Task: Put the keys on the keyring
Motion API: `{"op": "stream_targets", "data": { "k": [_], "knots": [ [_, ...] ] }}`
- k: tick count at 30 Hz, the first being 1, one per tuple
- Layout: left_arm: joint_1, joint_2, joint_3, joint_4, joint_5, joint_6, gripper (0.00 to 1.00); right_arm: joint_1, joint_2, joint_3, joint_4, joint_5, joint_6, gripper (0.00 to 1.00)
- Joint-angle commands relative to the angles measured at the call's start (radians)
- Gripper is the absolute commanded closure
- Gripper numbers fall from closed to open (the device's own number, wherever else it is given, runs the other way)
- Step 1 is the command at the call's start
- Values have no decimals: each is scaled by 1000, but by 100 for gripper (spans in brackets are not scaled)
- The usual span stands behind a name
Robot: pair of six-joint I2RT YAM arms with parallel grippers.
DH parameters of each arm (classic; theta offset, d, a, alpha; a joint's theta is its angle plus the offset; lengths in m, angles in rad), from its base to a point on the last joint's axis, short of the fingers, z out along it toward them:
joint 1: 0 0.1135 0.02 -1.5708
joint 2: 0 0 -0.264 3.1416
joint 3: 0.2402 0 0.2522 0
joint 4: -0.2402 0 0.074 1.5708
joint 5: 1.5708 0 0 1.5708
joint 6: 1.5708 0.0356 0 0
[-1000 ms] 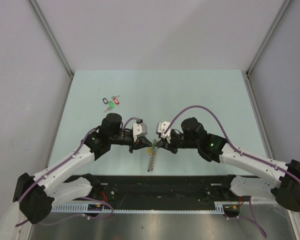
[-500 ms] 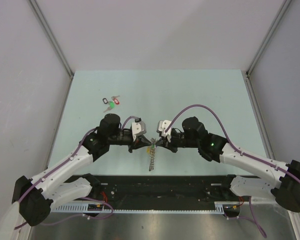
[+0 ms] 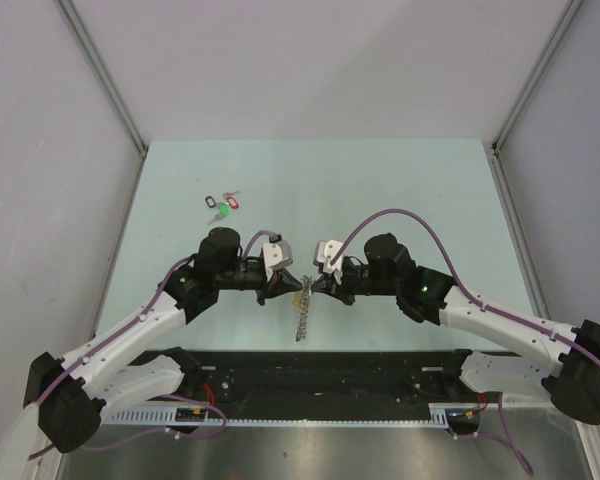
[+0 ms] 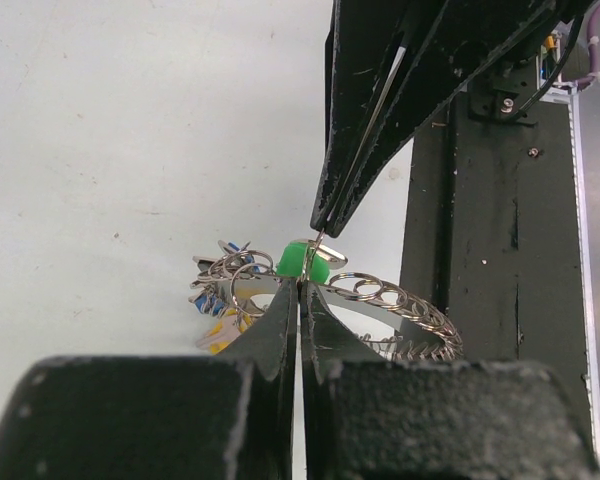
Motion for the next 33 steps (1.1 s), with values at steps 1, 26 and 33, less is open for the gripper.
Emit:
{"op": "stream_targets", "data": {
  "k": [1, 26, 33],
  "knots": [
    [-6, -6, 49, 4, -9, 16, 100, 4, -1, 13, 56, 6, -8, 100],
    [-1, -24, 26, 137, -49, -176, 100, 24, 49, 36, 2, -28, -60, 100],
    [1, -59, -2, 181, -65, -199, 100, 13, 22, 34, -29, 23, -41, 70]
  ]
}}
